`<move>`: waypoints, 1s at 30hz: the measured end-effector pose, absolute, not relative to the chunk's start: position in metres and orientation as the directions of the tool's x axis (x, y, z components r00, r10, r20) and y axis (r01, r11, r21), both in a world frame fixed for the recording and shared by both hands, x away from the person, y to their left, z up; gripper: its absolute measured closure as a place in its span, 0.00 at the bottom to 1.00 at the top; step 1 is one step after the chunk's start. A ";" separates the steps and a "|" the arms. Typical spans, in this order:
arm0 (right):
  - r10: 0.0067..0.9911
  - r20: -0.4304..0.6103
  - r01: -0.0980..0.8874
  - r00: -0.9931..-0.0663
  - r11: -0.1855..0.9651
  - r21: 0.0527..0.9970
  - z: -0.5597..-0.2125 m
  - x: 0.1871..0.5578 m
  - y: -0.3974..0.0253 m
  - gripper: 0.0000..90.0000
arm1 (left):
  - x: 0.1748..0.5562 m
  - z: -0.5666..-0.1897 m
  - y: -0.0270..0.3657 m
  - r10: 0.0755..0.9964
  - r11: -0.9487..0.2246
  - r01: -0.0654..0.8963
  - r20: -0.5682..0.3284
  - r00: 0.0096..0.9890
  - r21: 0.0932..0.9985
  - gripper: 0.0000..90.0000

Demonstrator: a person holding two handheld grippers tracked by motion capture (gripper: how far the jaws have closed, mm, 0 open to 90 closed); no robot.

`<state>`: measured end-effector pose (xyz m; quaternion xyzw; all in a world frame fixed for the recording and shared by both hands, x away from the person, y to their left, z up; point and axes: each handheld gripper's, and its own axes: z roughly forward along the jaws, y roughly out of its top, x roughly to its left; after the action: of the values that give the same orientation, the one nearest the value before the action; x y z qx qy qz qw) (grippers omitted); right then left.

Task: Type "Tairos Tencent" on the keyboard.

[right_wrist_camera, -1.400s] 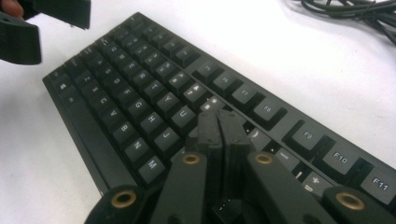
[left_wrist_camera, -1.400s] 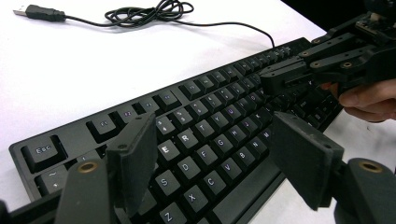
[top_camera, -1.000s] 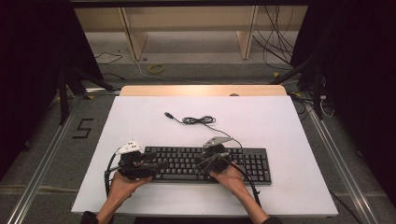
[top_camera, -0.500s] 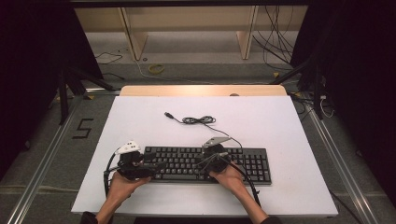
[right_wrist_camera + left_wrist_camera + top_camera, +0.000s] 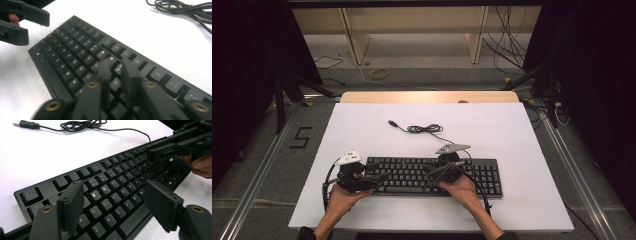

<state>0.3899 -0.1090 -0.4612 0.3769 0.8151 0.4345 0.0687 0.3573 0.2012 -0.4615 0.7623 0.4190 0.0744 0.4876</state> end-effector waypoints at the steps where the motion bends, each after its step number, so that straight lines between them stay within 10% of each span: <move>1: 0.671 0.217 0.552 -0.709 0.337 0.763 -0.461 0.389 -0.110 0.82 | 0.357 -0.461 0.201 0.712 -0.175 0.565 -0.293 0.638 0.806 0.36; 30: 0.626 0.237 0.514 -0.743 0.307 0.801 -0.449 0.367 -0.121 0.46 | 0.362 -0.462 0.209 0.747 -0.221 0.604 -0.265 0.610 0.766 0.69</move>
<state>0.3672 -0.1215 -0.4490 0.3536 0.8063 0.4704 0.0594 0.3622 0.2094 -0.4618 0.7773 0.4344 0.0797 0.4481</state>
